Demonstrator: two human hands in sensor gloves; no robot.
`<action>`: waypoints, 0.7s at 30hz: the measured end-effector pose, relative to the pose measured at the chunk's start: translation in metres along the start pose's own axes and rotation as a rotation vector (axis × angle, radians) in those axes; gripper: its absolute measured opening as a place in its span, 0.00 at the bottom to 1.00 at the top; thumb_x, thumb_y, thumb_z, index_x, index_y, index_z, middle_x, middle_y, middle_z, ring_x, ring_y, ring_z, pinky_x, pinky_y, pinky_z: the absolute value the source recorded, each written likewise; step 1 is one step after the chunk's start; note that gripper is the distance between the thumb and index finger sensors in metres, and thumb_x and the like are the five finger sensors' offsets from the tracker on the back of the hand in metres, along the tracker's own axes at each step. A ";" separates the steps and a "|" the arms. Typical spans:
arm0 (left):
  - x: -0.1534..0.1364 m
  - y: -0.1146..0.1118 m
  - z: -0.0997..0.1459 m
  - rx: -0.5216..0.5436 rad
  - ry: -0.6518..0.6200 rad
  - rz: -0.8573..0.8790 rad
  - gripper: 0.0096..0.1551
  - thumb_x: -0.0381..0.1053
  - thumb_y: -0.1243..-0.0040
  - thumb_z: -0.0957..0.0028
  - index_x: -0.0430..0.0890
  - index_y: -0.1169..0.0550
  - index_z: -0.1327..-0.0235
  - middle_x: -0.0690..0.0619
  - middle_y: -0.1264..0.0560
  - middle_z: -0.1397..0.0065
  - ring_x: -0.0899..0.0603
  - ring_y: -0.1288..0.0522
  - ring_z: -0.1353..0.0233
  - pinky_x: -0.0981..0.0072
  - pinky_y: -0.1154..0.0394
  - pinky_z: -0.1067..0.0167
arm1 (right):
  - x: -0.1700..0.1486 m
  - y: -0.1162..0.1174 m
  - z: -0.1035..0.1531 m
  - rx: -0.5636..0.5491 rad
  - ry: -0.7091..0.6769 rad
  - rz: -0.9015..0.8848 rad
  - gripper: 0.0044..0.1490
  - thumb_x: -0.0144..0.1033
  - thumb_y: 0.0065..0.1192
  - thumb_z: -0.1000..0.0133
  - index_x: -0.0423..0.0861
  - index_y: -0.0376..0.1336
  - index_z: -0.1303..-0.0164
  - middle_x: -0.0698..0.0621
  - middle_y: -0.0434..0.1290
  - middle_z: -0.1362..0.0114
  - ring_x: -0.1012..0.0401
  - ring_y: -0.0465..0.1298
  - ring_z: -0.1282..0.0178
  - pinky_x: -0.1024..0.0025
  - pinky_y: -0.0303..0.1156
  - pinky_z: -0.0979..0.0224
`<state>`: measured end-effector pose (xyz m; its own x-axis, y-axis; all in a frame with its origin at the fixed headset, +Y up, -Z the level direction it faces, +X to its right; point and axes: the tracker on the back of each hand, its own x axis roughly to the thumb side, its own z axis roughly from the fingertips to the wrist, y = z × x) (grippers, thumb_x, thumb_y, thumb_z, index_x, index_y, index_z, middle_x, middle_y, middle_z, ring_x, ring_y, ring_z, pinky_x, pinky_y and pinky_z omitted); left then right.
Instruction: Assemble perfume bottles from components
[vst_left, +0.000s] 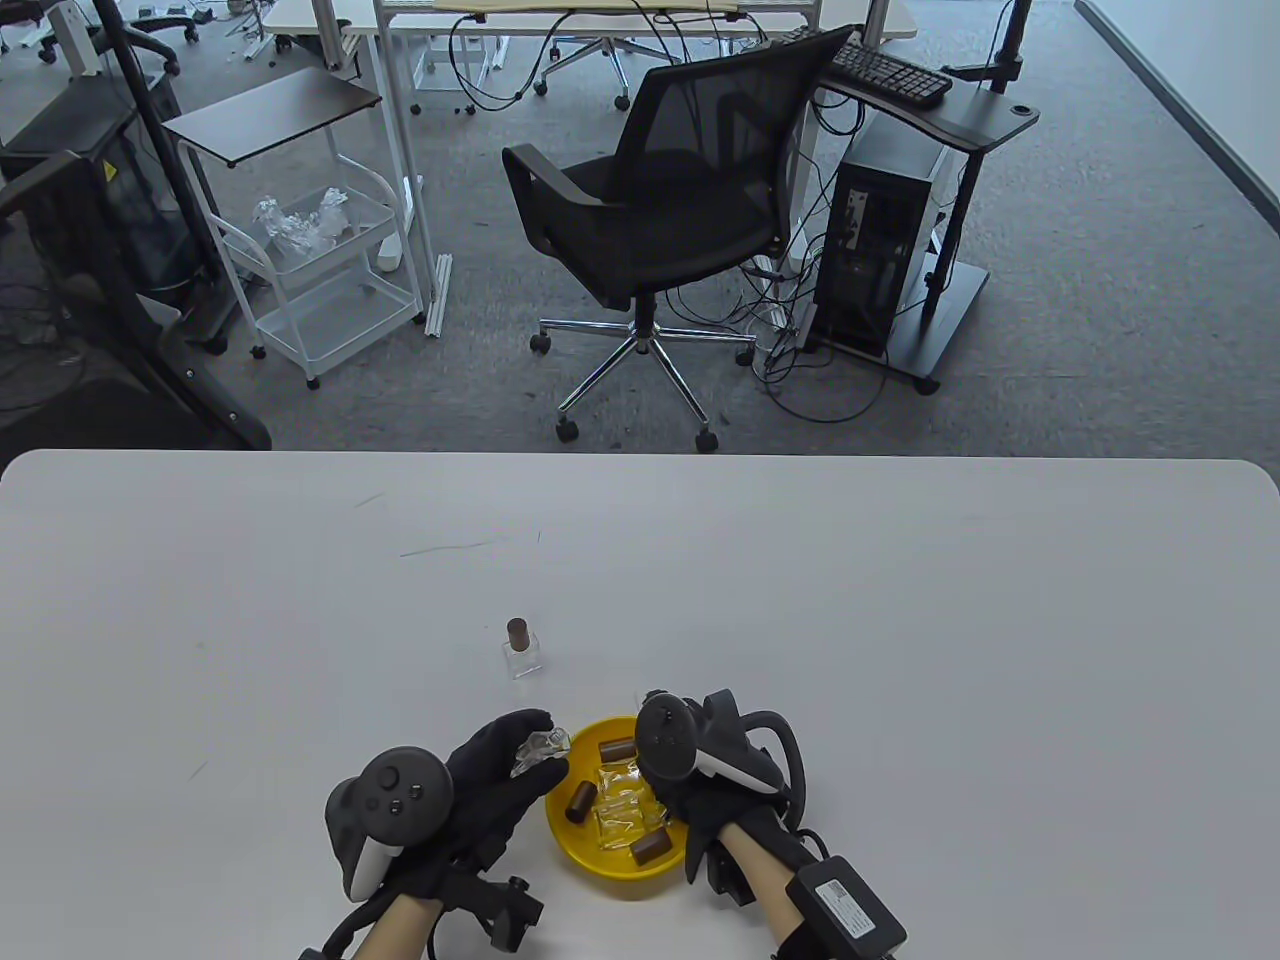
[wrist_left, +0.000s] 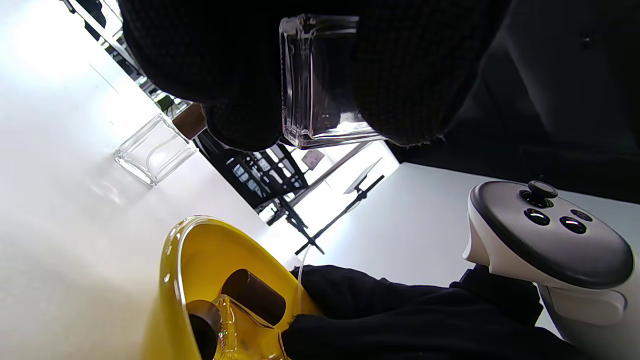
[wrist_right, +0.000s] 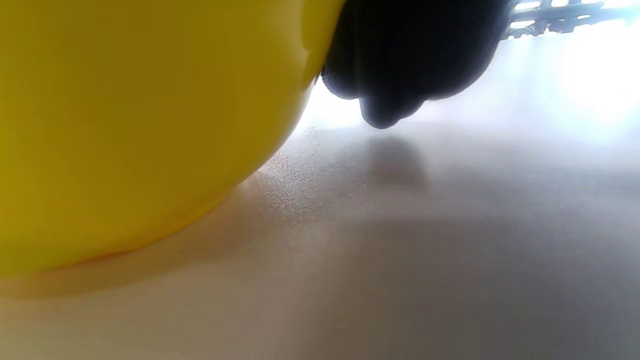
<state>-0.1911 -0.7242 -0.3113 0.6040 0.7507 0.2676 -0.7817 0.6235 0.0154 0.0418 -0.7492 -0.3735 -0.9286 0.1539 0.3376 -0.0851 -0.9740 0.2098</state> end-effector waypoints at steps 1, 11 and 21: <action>0.000 -0.001 0.000 -0.003 -0.003 -0.006 0.30 0.56 0.31 0.51 0.55 0.25 0.34 0.50 0.21 0.33 0.40 0.20 0.38 0.58 0.21 0.46 | 0.001 0.001 0.000 0.000 -0.002 0.009 0.41 0.39 0.59 0.34 0.33 0.49 0.17 0.33 0.65 0.22 0.38 0.74 0.34 0.46 0.71 0.36; 0.001 -0.006 0.001 -0.029 -0.017 -0.038 0.30 0.56 0.31 0.51 0.55 0.24 0.34 0.49 0.21 0.33 0.40 0.20 0.38 0.58 0.21 0.46 | 0.000 0.000 0.002 -0.050 -0.021 0.017 0.37 0.34 0.53 0.34 0.33 0.49 0.18 0.32 0.67 0.24 0.38 0.78 0.39 0.49 0.75 0.39; 0.004 -0.012 0.001 -0.060 -0.017 -0.032 0.30 0.56 0.31 0.51 0.55 0.24 0.34 0.49 0.21 0.33 0.40 0.20 0.38 0.58 0.21 0.46 | -0.017 -0.019 0.023 -0.185 -0.028 -0.023 0.35 0.32 0.53 0.34 0.34 0.50 0.18 0.31 0.66 0.23 0.37 0.76 0.35 0.48 0.75 0.38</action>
<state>-0.1793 -0.7292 -0.3090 0.6253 0.7267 0.2846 -0.7512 0.6593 -0.0330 0.0670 -0.7295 -0.3619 -0.9155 0.1784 0.3606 -0.1735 -0.9838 0.0460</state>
